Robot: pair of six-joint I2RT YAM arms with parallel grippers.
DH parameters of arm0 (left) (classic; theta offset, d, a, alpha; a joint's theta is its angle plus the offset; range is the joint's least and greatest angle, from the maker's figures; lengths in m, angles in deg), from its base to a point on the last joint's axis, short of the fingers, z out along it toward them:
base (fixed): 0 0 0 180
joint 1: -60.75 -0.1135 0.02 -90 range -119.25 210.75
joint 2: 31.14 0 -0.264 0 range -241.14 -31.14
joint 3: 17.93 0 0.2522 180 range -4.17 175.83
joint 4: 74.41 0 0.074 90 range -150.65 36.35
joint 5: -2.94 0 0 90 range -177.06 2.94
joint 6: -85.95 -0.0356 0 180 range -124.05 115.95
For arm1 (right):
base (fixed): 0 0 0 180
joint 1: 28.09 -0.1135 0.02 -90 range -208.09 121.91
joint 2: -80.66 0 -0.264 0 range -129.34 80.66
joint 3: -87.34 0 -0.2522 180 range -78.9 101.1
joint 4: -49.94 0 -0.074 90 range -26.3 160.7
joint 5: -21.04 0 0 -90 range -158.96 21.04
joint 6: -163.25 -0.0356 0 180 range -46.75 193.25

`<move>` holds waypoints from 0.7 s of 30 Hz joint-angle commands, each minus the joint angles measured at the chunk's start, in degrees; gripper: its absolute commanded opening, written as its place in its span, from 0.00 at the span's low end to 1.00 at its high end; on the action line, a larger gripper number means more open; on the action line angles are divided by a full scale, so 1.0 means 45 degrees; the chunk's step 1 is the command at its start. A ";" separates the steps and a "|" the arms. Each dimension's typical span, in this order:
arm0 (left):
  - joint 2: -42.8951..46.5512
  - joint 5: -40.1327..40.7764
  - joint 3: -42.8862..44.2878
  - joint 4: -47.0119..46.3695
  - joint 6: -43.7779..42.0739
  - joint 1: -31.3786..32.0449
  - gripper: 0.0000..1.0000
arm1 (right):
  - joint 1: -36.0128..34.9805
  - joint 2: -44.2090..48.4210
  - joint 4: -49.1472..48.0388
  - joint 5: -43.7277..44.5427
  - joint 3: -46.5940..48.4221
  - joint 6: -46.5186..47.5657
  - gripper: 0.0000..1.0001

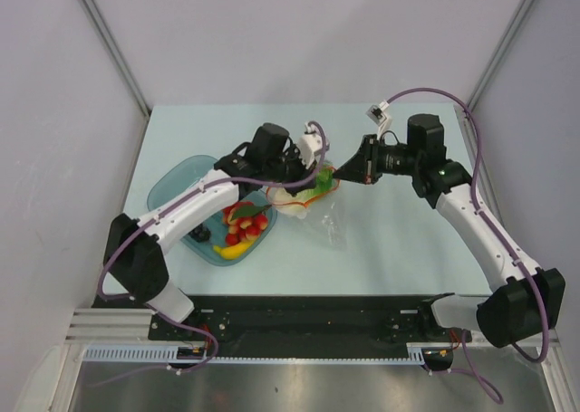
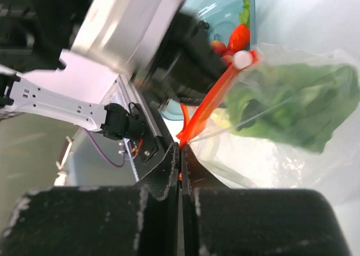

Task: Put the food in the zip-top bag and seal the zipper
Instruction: Place the fake vegetable in the zipper food storage bag.

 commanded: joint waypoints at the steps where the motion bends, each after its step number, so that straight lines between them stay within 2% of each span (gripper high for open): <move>1: -0.0059 0.0643 0.0878 0.0379 0.4946 -0.0746 0.00 | -0.0456 0.0858 -0.0787 0.0517 0.0449 0.0329 0.00; 6: 0.0351 0.1544 0.0918 -0.0305 0.8135 -0.1137 0.00 | -0.0924 0.0839 -0.0593 0.1492 0.0312 0.0289 0.00; 9: 0.0818 0.0961 0.0472 -0.1647 1.0221 -0.1643 0.00 | -0.1295 0.0722 -0.0631 0.2020 0.0020 0.0077 0.00; 15: 0.1484 0.2068 -0.0546 -0.3566 1.2881 -0.1743 0.00 | -0.1901 0.0449 -0.1781 0.2198 -0.0294 -0.1310 0.00; 17: 0.1348 0.2925 -0.0121 -0.3570 1.2634 -0.1315 0.00 | -0.1980 0.0293 -0.2250 0.1983 -0.0236 -0.1934 0.00; 18: 0.1270 0.4033 -0.0021 -0.3259 1.2206 -0.0965 0.01 | -0.1981 0.0060 -0.2678 0.1924 -0.0158 -0.2207 0.00; 19: 0.1231 0.4470 -0.0039 -0.3333 1.2163 -0.0884 0.07 | -0.1981 -0.0078 -0.2914 0.1711 -0.0041 -0.2848 0.00; 21: 0.0958 0.5385 -0.0040 -0.3238 1.2416 -0.0786 0.08 | -0.2058 -0.0486 -0.3617 0.1457 0.0369 -0.3418 0.00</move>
